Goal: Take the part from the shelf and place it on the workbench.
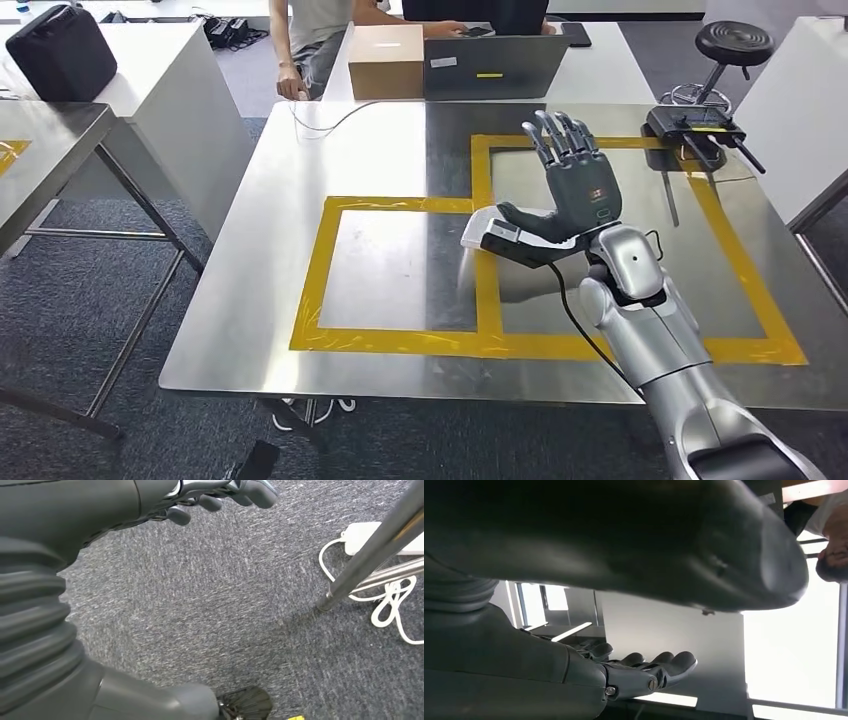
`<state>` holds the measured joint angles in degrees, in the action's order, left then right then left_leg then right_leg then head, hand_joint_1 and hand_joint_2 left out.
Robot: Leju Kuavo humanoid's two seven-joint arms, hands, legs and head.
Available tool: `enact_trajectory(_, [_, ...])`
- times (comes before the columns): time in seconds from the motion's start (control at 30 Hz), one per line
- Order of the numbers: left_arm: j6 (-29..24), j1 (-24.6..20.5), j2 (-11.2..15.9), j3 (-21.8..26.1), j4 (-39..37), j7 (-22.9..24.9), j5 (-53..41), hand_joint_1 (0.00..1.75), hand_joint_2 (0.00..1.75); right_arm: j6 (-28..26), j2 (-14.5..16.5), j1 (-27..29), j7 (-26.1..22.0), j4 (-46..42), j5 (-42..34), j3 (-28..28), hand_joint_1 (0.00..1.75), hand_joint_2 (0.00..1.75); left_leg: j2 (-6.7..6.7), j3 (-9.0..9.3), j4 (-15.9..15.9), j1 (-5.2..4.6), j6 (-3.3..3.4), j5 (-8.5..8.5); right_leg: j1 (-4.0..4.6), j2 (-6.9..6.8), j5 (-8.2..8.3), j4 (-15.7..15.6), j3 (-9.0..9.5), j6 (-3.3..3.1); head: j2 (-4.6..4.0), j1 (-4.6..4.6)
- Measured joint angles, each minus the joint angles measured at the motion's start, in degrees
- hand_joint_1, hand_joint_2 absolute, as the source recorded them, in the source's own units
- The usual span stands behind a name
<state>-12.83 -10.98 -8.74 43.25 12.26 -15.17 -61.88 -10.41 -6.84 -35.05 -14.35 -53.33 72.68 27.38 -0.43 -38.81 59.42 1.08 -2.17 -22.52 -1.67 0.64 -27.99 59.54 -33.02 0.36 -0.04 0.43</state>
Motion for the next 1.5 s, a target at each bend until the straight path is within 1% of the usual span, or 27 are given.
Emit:
enact_trajectory(0.07, [0.0, 0.1, 0.1, 0.1, 0.0, 0.0, 0.0, 0.0, 1.75, 0.1, 0.0, -0.2, -0.1, -0.6, -0.1, 0.0, 0.0, 0.0, 0.15, -1.75, 4.4, 0.11, -0.39, -3.77, 0.03, -0.14, 0.8, -0.1, -0.79, -0.95, 0.0, -0.1])
enact_trajectory(0.13, [0.0, 0.1, 0.1, 0.1, -0.1, 0.0, 0.0, 0.0, 1.75, 0.1, 0.0, -0.2, -0.1, -1.0, -0.1, 0.0, 0.0, 0.0, 0.18, -4.05, 12.2, 0.07, -0.5, -8.79, 0.37, -0.23, 1.5, -0.1, -1.65, -1.41, 0.0, -0.17])
enact_trajectory(0.17, [0.0, 0.1, 0.1, 0.1, -0.1, 0.1, 0.0, 0.0, 1.75, 0.1, 0.0, -0.1, 0.0, -1.1, -0.2, 0.0, 0.0, 0.0, 0.17, -4.65, 15.2, 0.03, -0.46, -10.22, 0.58, -0.28, 1.85, 0.0, -2.09, -1.51, 0.0, -0.17])
enact_trajectory(0.2, [0.0, 0.1, 0.1, 0.1, -0.1, 0.1, 0.0, 0.0, 1.75, 0.0, 0.0, 0.0, 0.0, -1.2, -0.2, 0.0, 0.0, 0.0, 0.17, -4.29, 16.2, -0.03, -0.3, -10.58, 0.78, -0.3, 2.18, 0.0, -2.51, -1.55, 0.0, -0.16])
enact_trajectory(0.23, [0.0, 0.1, 0.1, 0.1, -0.1, 0.1, 0.0, 0.0, 1.75, -0.1, 0.0, 0.0, 0.2, -1.3, -0.2, 0.0, 0.0, 0.0, 0.17, -2.71, 14.9, -0.15, 0.0, -10.0, 0.97, -0.31, 2.53, 0.0, -2.93, -1.55, 0.0, -0.16])
enact_trajectory(0.33, [0.0, 0.0, 0.2, 0.1, 0.0, 0.0, -0.1, 0.0, 1.75, -0.3, 0.0, 0.1, 0.7, -2.3, -0.1, 0.0, 0.0, 0.0, 0.22, 5.39, 3.5, -0.77, 1.17, -7.3, 1.29, -0.35, 3.44, 0.0, -3.76, -1.2, 0.0, -0.11])
enact_trajectory(0.37, [0.0, -0.1, 0.2, 0.1, 0.0, 0.0, -0.2, 0.0, 1.75, -0.3, 0.0, 0.0, 0.8, -2.7, 0.0, 0.0, 0.0, 0.0, 0.23, 6.91, 1.1, -1.01, 1.39, -6.89, 1.29, -0.37, 3.72, -0.1, -3.84, -0.93, 0.0, -0.11])
enact_trajectory(0.43, [0.0, -0.1, 0.3, 0.1, 0.0, 0.0, -0.4, 0.0, 1.75, -0.2, 0.0, 0.1, 0.9, -3.1, 0.1, 0.0, 0.0, 0.0, 0.23, 7.3, 0.2, -1.35, 1.66, -6.26, 1.23, -0.4, 4.4, -0.3, -3.93, -0.24, 0.0, -0.1])
enact_trajectory(0.5, [0.0, -0.1, 0.2, 0.1, 0.0, 0.1, -0.4, 0.0, 1.75, -0.2, -0.1, 0.1, 1.0, -3.3, 0.2, 0.0, 0.0, 0.0, 0.29, 7.0, -0.6, -1.13, 2.36, -5.43, 1.15, -0.4, 4.27, -0.1, -4.25, 0.41, 0.0, -0.09])
enact_trajectory(0.57, [0.0, -0.1, 0.2, 0.1, 0.0, 0.1, -0.4, 0.0, 1.75, -0.2, -0.4, 0.0, 1.1, -3.4, 0.1, 0.0, 0.0, 0.0, 0.42, 6.33, -1.1, -0.82, 3.08, -4.31, 1.08, -0.41, 1.12, 3.2, -5.59, 0.92, 0.0, 0.07])
enact_trajectory(0.63, [0.0, -0.1, 0.2, 0.1, 0.0, 0.1, -0.4, 0.0, 1.75, -0.3, -0.5, -0.1, 0.7, -3.3, 0.1, 0.0, 0.0, 0.0, 0.48, 5.15, -1.1, -0.86, 3.41, -3.42, 1.02, -0.41, -3.61, 10.1, -7.93, 1.36, 0.0, 0.2])
enact_trajectory(0.67, [0.0, 0.0, 0.2, 0.1, 0.0, 0.1, -0.4, 0.0, 1.75, -0.4, -0.6, -0.1, 0.5, -3.3, 0.1, 0.0, 0.0, 0.0, 0.5, 4.47, -1.0, -0.87, 3.41, -3.0, 1.0, -0.41, -5.03, 13.2, -8.71, 1.53, 0.0, 0.21])
enact_trajectory(0.7, [0.0, 0.0, 0.2, 0.1, 0.0, 0.1, -0.4, 0.0, 1.75, -0.6, -0.6, -0.1, 0.4, -3.2, 0.1, 0.0, 0.0, 0.0, 0.52, 3.79, -0.8, -0.85, 3.36, -2.6, 0.96, -0.41, -5.38, 14.6, -8.63, 1.65, 0.0, 0.21])
enact_trajectory(0.73, [0.0, 0.0, 0.1, 0.1, 0.0, 0.0, -0.4, 0.0, 1.75, -1.0, -0.6, -0.1, 0.4, -3.1, 0.1, 0.0, 0.0, 0.0, 0.53, 3.14, -0.6, -0.82, 3.26, -2.23, 0.91, -0.42, -4.69, 13.8, -7.46, 1.72, 0.0, 0.21])
enact_trajectory(0.83, [0.0, 0.0, 0.0, 0.1, 0.0, 0.0, -0.4, 0.0, 1.75, -2.2, -0.7, 0.1, 0.7, -3.1, 0.3, 0.0, 0.0, 0.0, 0.51, 1.7, 0.0, -0.76, 2.61, -1.37, 0.85, -0.43, -1.72, 3.5, -0.24, 1.59, 0.0, 0.19])
enact_trajectory(0.87, [0.0, 0.0, 0.0, 0.1, 0.0, 0.0, -0.4, 0.0, 1.75, -2.5, -0.7, 0.2, 0.7, -3.2, 0.4, 0.0, 0.0, 0.0, 0.47, 1.46, 0.1, -0.79, 2.27, -1.1, 0.97, -0.38, -1.41, 1.1, 1.18, 1.29, 0.0, 0.2])
enact_trajectory(0.9, [0.0, 0.0, 0.0, 0.1, 0.0, -0.1, -0.5, 0.0, 1.75, -2.7, -0.8, 0.4, 0.7, -3.2, 0.4, 0.0, 0.0, 0.0, 0.44, 1.3, 0.2, -0.82, 1.89, -0.78, 1.13, -0.33, -1.46, 0.0, 1.64, 0.91, 0.0, 0.19])
enact_trajectory(1.0, [0.0, 0.0, 0.0, 0.1, 0.0, -0.1, -0.5, 0.0, 1.75, -2.9, -0.9, 0.9, 0.8, -3.5, 0.5, 0.0, 0.0, 0.0, 0.36, 0.83, 0.0, -0.8, 0.78, -0.18, 1.2, -0.32, -0.35, -0.3, 0.87, -0.52, 0.0, 0.17])
enact_trajectory(1.03, [0.0, 0.0, 0.0, 0.1, 0.0, -0.1, -0.5, 0.0, 1.75, -2.9, -0.9, 1.0, 0.8, -3.6, 0.5, 0.0, 0.0, 0.0, 0.35, 0.32, 0.8, -0.77, 0.48, -1.13, 1.11, -0.37, 0.18, -0.5, 0.52, -1.01, 0.0, 0.14])
enact_trajectory(1.1, [0.0, 0.0, 0.1, 0.1, 0.0, -0.1, -0.5, 0.0, 1.75, -2.9, -1.0, 1.1, 1.3, -3.9, 0.7, 0.0, 0.0, 0.0, 0.36, -1.61, 5.7, -0.63, 0.0, -5.6, 0.95, -0.47, 1.26, -0.7, -0.46, -1.69, 0.0, 0.03])
enact_trajectory(1.17, [0.0, 0.0, 0.1, 0.1, 0.0, -0.1, -0.5, 0.0, 1.75, -2.9, -1.0, 1.4, 1.6, -4.2, 0.9, 0.0, 0.0, 0.0, 0.38, -3.49, 12.9, -0.56, -0.3, -9.98, 1.04, -0.47, 2.13, -0.7, -1.64, -1.89, 0.0, -0.02])
enact_trajectory(1.2, [0.0, 0.0, 0.1, 0.1, 0.0, 0.0, -0.5, 0.0, 1.75, -2.9, -1.0, 1.6, 1.7, -4.3, 0.9, 0.0, 0.0, 0.0, 0.38, -3.62, 15.1, -0.55, -0.35, -10.75, 1.11, -0.47, 2.54, -0.7, -2.21, -1.89, 0.0, -0.02])
enact_trajectory(1.23, [0.0, 0.0, 0.1, 0.1, -0.1, 0.0, -0.5, 0.0, 1.75, -2.9, -1.0, 1.9, 1.7, -4.4, 1.0, 0.0, 0.0, 0.0, 0.38, -2.78, 15.3, -0.55, -0.28, -10.45, 1.18, -0.46, 2.91, -0.6, -2.75, -1.84, 0.0, -0.02])
enact_trajectory(1.27, [0.0, 0.0, 0.1, 0.1, -0.1, 0.0, -0.5, 0.0, 1.75, -2.9, -1.0, 2.1, 1.7, -4.5, 1.0, 0.0, 0.0, 0.0, 0.37, -0.88, 13.3, -0.57, -0.1, -9.35, 1.23, -0.46, 3.26, -0.5, -3.26, -1.76, 0.0, -0.02])
enact_trajectory(1.37, [0.0, -0.1, 0.1, 0.1, 0.0, 0.0, -0.5, 0.0, 1.75, -2.9, -1.2, 2.2, 1.7, -5.1, 1.0, 0.0, 0.0, 0.0, 0.28, 6.88, 2.4, -0.95, 0.85, -6.88, 1.35, -0.46, 4.19, -0.4, -4.32, -1.21, 0.0, -0.01])
enact_trajectory(1.43, [0.0, -0.1, 0.1, 0.1, 0.0, 0.0, -0.4, 0.0, 1.75, -3.0, -1.4, 2.4, 1.6, -5.4, 0.9, -0.1, 0.0, 0.0, 0.18, 8.47, -0.6, -1.36, 1.31, -6.87, 1.24, -0.51, 4.96, -0.7, -4.57, -0.58, 0.0, -0.01])
enact_trajectory(1.5, [0.0, 0.0, 0.0, 0.1, 0.0, 0.0, -0.3, 0.0, 1.75, -3.1, -1.7, 2.9, 1.5, -5.7, 0.9, -0.1, 0.0, 0.0, 0.2, 8.04, -1.1, -1.33, 1.86, -6.02, 1.11, -0.5, 5.52, -1.0, -4.72, 0.07, 0.0, 0.0])
